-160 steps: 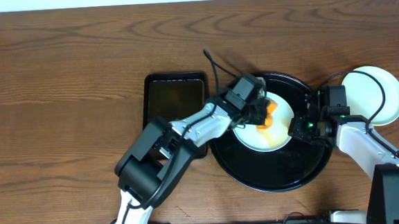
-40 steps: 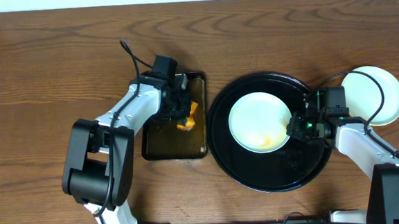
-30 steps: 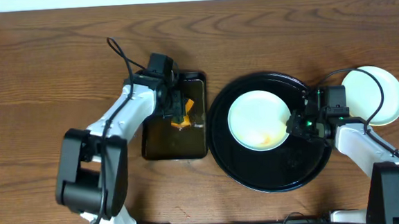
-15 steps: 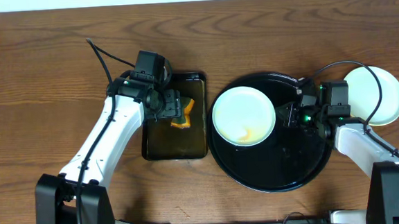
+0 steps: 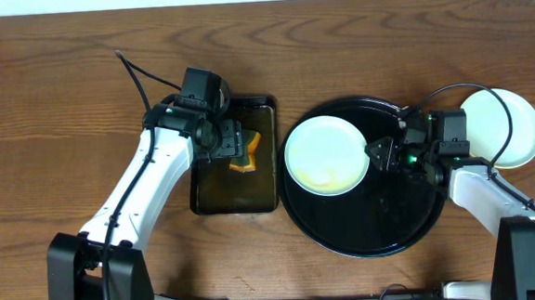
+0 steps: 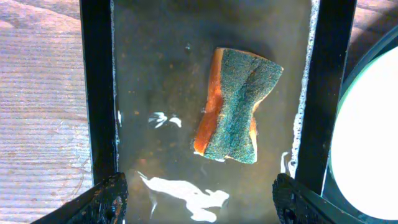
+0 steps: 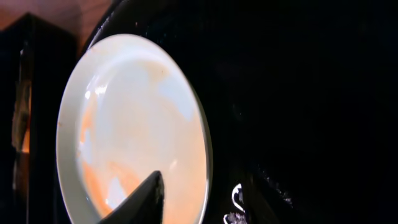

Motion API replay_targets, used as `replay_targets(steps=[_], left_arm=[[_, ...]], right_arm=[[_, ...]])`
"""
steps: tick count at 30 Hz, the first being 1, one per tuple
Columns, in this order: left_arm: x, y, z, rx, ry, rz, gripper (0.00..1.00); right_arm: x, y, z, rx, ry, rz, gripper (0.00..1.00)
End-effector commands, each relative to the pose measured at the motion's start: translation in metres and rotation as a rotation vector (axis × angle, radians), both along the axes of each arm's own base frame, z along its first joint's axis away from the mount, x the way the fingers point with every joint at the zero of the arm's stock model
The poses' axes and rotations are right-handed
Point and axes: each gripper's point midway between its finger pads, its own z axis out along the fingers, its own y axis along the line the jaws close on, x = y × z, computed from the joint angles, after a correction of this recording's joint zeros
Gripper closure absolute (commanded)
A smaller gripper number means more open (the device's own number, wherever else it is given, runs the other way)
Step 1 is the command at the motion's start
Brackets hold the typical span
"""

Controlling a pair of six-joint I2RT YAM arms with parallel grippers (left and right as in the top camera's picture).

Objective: Clean dirty plates on tray and stack at the side
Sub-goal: 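Lift the pale green plate with right gripper toward the plate stack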

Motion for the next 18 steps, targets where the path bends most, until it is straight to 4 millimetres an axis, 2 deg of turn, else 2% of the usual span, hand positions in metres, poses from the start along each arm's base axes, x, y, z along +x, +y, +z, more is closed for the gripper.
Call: replay_targets(steps=[1,6,12,18], left_arm=[[0.005,0.003,0.007,0.009,-0.020,0.015,0.25],[0.005,0.003,0.007,0.009,-0.019,0.015,0.24],[0.005,0.003,0.006,0.010,-0.018,0.015,0.24],[0.005,0.003,0.006,0.010,-0.017,0.015,0.24]], right_arm=[[0.005,0.002,0.002,-0.017,-0.036,0.020,0.57],[0.007,0.004,-0.005,-0.146,-0.069,0.051,0.51],[0.012,0.017,-0.004,-0.220,-0.120,0.086,0.54],[0.017,0.006,-0.009,-0.298,-0.115,0.018,0.58]])
